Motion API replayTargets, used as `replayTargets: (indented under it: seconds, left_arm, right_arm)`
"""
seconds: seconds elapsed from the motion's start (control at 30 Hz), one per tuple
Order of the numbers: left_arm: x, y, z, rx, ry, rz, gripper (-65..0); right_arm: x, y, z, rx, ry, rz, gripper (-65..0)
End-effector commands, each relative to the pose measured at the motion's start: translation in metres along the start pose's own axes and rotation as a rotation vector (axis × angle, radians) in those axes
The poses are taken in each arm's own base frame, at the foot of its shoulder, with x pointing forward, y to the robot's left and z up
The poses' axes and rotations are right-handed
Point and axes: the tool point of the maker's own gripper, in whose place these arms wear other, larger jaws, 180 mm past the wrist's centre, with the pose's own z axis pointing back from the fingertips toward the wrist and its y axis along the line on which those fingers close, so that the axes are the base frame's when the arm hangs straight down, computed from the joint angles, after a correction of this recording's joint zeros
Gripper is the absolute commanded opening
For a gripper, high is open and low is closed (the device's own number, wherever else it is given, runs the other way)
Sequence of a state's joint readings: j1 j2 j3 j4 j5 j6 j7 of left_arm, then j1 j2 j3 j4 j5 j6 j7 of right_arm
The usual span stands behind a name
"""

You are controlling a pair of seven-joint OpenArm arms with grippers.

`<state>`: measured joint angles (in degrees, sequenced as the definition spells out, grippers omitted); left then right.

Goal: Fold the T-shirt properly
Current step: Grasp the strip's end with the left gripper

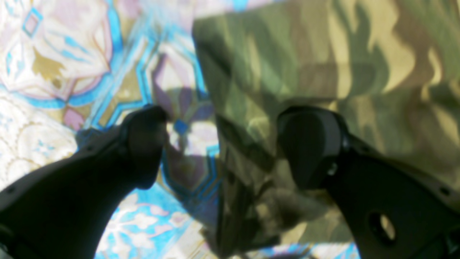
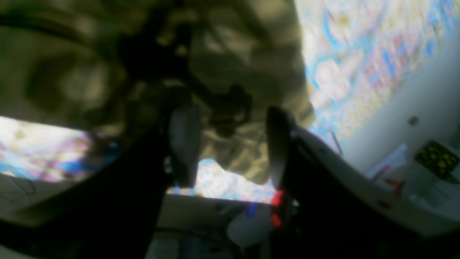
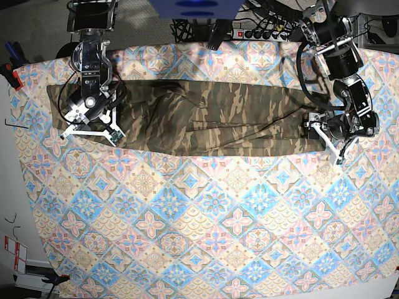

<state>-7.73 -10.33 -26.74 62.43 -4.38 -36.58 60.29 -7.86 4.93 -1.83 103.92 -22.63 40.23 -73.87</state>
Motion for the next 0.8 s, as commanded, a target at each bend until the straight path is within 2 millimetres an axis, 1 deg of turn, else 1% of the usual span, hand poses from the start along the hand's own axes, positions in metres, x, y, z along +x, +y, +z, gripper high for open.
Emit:
replayTargets:
  seconds: [0.0, 0.1, 0.13, 0.27, 0.3, 0.43, 0.5, 0.57, 0.63, 0.7, 0.77]
  left_arm:
    - [-0.046, -0.071, -0.028, -0.203, 0.128, -0.001, -15.3]
    - [-0.051, -0.081, -0.031, -0.219, 0.156, -0.042, -15.3]
    - [-0.059, -0.085, -0.033, -0.225, 0.174, -0.049, -15.3]
    - [-0.083, -0.109, -0.037, -0.28, 0.215, -0.07, -15.3]
    - [-0.091, -0.114, -0.038, -0.294, 0.229, -0.071, -15.3]
    - [-0.112, -0.129, -0.038, -0.341, 0.252, -0.064, -15.3]
    - [-0.119, -0.137, -0.038, -0.365, 0.263, -0.068, -15.3]
    - [-0.127, -0.135, -0.036, -0.368, 0.28, -0.076, -15.3]
    - [-0.135, -0.139, -0.034, -0.388, 0.295, -0.083, -15.4]
    - [-0.146, -0.143, -0.032, -0.407, 0.312, -0.09, -17.8]
    - [-0.156, -0.152, -0.032, -0.43, 0.33, -0.099, -22.8]
  right_arm:
    - [0.004, -0.009, 0.004, -0.026, -0.016, -0.008, -36.5]
    - [0.004, -0.009, 0.004, -0.027, -0.017, -0.008, -36.5]
    - [0.004, -0.009, 0.004, -0.027, -0.017, -0.008, -36.5]
    - [0.004, -0.009, 0.004, -0.027, -0.017, -0.008, -36.5]
    - [0.005, -0.01, 0.005, -0.028, -0.018, -0.008, -36.5]
    - [0.005, -0.01, 0.005, -0.028, -0.018, -0.008, -36.5]
    - [0.005, -0.01, 0.005, -0.028, -0.018, -0.008, -36.5]
    - [0.005, -0.01, 0.005, -0.028, -0.018, -0.008, -36.5]
    - [0.005, -0.01, 0.005, -0.03, -0.02, -0.009, -36.6]
    - [0.005, -0.01, 0.005, -0.03, -0.02, -0.009, -36.6]
    - [0.005, -0.01, 0.005, -0.03, -0.02, -0.009, -36.6]
